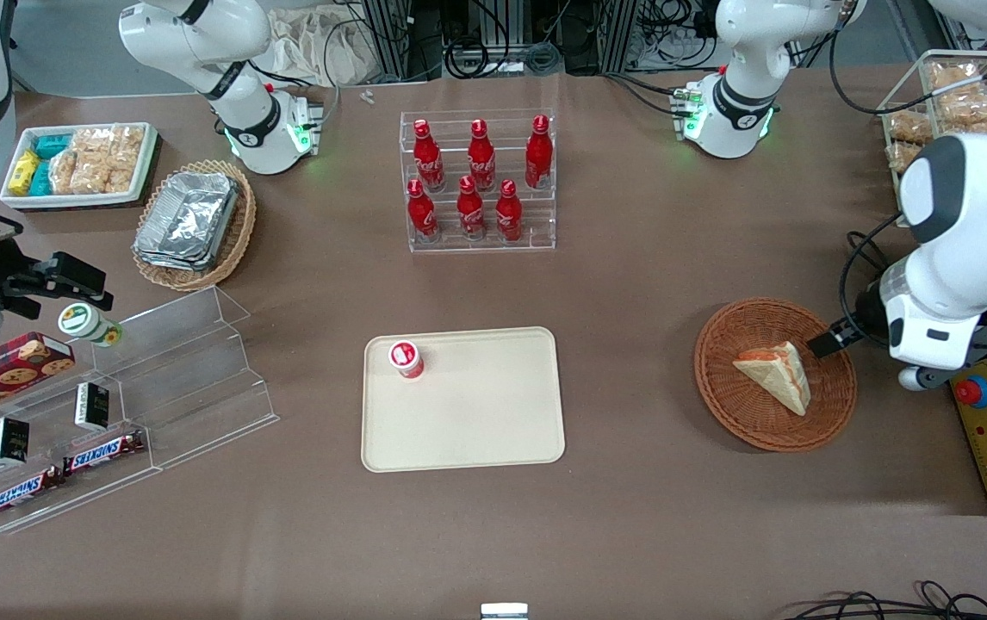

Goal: Place sandwich from basket to tray
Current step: 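Move the left gripper down over the sandwich in the wicker basket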

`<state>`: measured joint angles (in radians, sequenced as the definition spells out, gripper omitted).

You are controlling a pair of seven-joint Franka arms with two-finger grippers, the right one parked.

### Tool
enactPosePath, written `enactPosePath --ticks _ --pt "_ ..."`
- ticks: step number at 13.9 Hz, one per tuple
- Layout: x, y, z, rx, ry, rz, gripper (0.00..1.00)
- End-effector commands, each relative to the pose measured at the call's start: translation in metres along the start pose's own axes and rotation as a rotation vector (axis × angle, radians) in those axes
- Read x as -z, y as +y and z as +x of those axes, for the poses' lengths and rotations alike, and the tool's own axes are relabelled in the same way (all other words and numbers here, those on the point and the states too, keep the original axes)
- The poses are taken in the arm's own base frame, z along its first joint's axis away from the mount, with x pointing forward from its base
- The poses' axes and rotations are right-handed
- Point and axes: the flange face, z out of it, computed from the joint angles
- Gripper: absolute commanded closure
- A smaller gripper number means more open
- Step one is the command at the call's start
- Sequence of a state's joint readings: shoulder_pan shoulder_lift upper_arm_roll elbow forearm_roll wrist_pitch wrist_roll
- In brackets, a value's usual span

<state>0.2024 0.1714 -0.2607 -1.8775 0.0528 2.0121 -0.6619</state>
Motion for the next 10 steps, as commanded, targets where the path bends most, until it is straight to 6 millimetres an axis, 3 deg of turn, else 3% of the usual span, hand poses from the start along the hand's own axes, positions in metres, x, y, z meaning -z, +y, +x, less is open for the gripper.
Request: enactPosePath --ticks 1,5,7,10 --pt "-0.043 -0.015 0.003 0.104 0.001 0.004 0.00" --pt "-0.095 -0.033 0.002 0.162 0.003 -0.006 0.00" --pt "-0.118 -0.032 0.001 0.187 -0.006 -0.012 0.00" --pt "-0.130 -0.025 0.003 0.260 -0.011 -0.015 0.00"
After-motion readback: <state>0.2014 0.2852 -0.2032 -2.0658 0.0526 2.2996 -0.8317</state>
